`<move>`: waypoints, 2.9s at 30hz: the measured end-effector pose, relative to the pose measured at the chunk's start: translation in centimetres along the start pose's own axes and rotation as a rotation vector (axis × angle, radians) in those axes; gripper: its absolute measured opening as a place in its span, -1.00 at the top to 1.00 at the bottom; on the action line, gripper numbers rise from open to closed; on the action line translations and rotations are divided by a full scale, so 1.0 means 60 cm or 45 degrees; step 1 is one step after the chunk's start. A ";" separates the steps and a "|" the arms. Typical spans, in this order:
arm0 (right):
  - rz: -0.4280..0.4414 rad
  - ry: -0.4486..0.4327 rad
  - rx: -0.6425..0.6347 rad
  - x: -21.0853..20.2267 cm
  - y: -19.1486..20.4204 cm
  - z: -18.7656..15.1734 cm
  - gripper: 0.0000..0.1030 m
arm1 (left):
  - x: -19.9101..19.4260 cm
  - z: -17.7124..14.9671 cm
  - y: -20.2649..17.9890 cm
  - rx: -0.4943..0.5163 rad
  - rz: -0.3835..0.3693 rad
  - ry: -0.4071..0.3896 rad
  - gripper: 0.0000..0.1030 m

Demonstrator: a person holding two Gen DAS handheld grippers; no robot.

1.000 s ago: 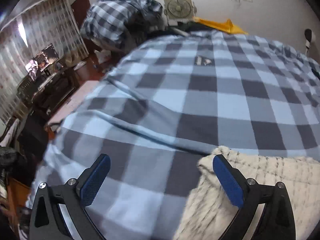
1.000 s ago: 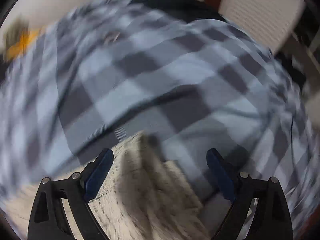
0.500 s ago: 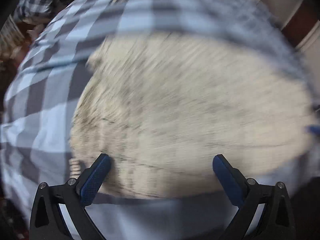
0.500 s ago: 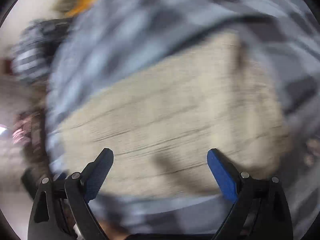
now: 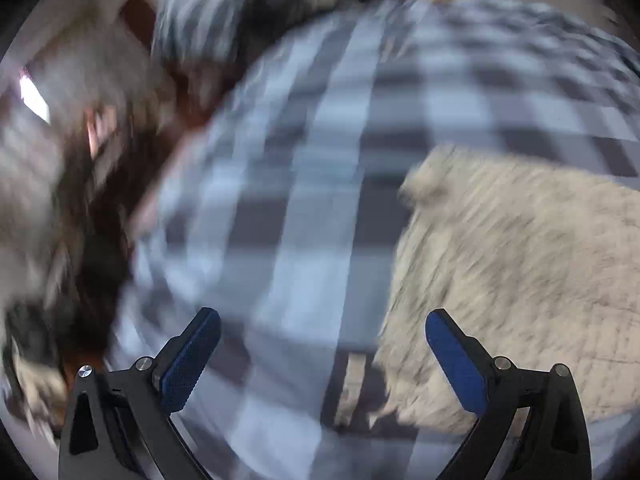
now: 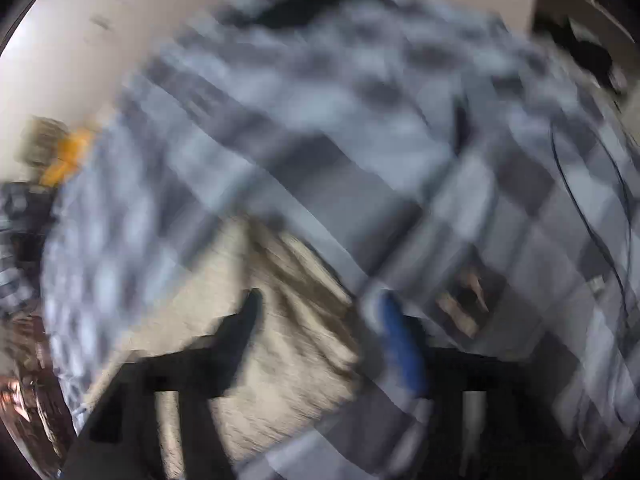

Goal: Fold small clothes

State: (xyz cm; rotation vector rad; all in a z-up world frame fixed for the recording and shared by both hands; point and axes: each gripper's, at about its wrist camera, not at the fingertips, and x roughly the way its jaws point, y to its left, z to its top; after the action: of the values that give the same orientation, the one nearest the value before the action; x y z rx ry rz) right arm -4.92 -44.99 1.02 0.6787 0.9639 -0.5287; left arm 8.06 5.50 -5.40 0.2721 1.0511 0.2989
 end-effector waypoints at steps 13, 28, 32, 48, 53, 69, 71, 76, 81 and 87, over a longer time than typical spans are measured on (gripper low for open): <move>0.086 0.393 -1.050 0.180 0.293 -0.188 -0.97 | 0.032 -0.020 -0.199 0.288 -0.646 0.127 -1.00; -0.073 0.064 -0.338 0.128 0.139 -0.042 -0.97 | -0.028 -0.009 -0.033 -0.053 -0.449 0.031 -1.00; -0.034 0.073 -0.378 0.118 0.144 -0.062 -0.97 | -0.055 0.008 -0.033 -0.019 -0.488 -0.067 -1.00; 0.387 0.421 -0.072 0.099 0.086 -0.082 -0.97 | -0.141 -0.027 -0.017 0.090 -0.611 -0.249 -1.00; 0.129 0.466 0.079 0.116 0.054 -0.069 -0.97 | -0.123 -0.026 -0.037 0.137 -0.579 -0.198 -1.00; 0.165 0.626 0.600 0.245 0.031 -0.065 -0.94 | -0.084 -0.022 -0.049 0.149 -0.551 -0.059 -1.00; 0.135 0.584 0.556 0.236 0.047 -0.062 -0.26 | -0.079 -0.020 -0.045 0.130 -0.557 -0.045 -1.00; 0.097 0.495 0.340 0.215 0.097 -0.054 0.51 | -0.070 -0.018 -0.030 0.073 -0.559 -0.025 -1.00; 0.175 0.397 0.247 0.192 0.107 -0.047 0.62 | -0.066 -0.019 -0.008 0.004 -0.576 -0.010 -1.00; 0.309 0.315 0.260 0.138 0.081 -0.042 0.64 | -0.060 -0.019 0.017 -0.066 -0.571 0.001 -1.00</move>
State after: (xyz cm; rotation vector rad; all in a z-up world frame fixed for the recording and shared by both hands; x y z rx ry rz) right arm 0.91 -40.77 -5.86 1.0488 1.0484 -0.3348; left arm 5.29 5.19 -2.65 -0.0144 1.0727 -0.0775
